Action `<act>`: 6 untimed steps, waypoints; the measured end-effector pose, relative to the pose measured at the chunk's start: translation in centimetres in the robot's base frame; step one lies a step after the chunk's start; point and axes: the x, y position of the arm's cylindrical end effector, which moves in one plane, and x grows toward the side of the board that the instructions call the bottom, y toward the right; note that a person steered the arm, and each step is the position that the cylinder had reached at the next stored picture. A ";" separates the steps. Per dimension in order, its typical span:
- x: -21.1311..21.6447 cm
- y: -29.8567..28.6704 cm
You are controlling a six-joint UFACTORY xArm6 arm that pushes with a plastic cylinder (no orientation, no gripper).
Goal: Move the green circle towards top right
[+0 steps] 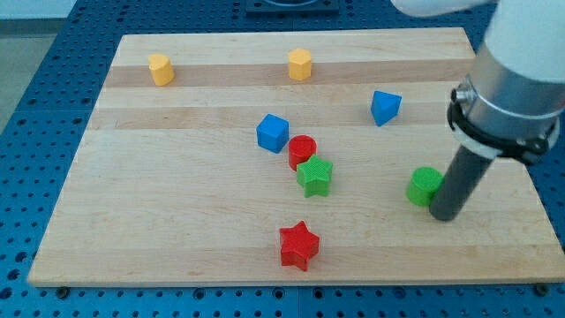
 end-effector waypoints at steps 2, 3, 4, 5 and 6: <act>-6.7 0.0; -6.6 1.1; -2.5 4.3; 2.7 2.0; 4.4 -0.4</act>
